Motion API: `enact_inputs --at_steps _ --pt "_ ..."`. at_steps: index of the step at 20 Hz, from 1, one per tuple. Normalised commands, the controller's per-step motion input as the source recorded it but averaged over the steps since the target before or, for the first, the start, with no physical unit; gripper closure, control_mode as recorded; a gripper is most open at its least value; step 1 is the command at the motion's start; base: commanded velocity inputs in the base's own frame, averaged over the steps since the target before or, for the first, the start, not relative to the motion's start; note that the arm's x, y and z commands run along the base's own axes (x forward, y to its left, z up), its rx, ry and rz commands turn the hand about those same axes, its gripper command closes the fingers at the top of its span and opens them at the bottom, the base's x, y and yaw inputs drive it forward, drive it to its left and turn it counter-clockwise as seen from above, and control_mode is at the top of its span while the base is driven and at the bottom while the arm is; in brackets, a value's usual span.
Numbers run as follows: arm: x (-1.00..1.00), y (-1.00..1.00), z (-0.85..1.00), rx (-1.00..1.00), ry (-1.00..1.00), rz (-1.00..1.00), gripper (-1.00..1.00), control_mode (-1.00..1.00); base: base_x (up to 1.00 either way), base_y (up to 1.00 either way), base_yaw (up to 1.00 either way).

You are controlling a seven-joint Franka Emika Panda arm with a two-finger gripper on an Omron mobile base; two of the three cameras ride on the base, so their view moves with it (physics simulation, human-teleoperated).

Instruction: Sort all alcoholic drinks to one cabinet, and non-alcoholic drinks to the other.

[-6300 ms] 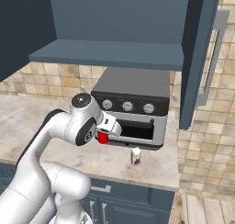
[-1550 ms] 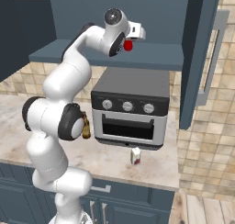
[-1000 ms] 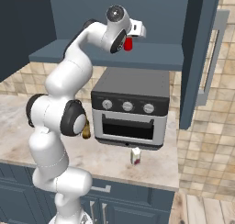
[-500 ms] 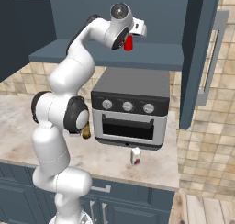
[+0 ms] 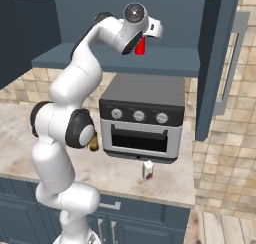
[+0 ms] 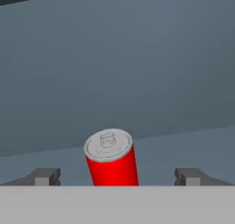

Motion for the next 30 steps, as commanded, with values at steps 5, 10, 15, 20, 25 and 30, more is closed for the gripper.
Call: enact_inputs --at_steps 5,10,15,20,25,30 --pt "-0.58 -0.1 -0.02 0.0 -0.17 0.0 -1.0 -1.0 0.0 0.0 0.0" --pt "-0.89 -0.03 -0.1 0.0 -0.03 0.0 -1.0 -1.0 0.0 0.0 0.0" --pt "-1.0 0.0 0.0 0.0 0.13 -0.02 -1.0 -1.0 0.0 0.0 0.0" --pt "-1.0 0.01 0.11 0.0 0.22 -0.08 -1.0 -1.0 0.0 0.0 0.0" --pt "-0.95 0.03 0.0 0.0 0.24 -0.12 -1.0 -1.0 0.0 0.0 0.0" --pt "-0.8 0.09 -0.23 0.0 0.24 -0.11 -1.0 -1.0 0.0 0.0 0.0"
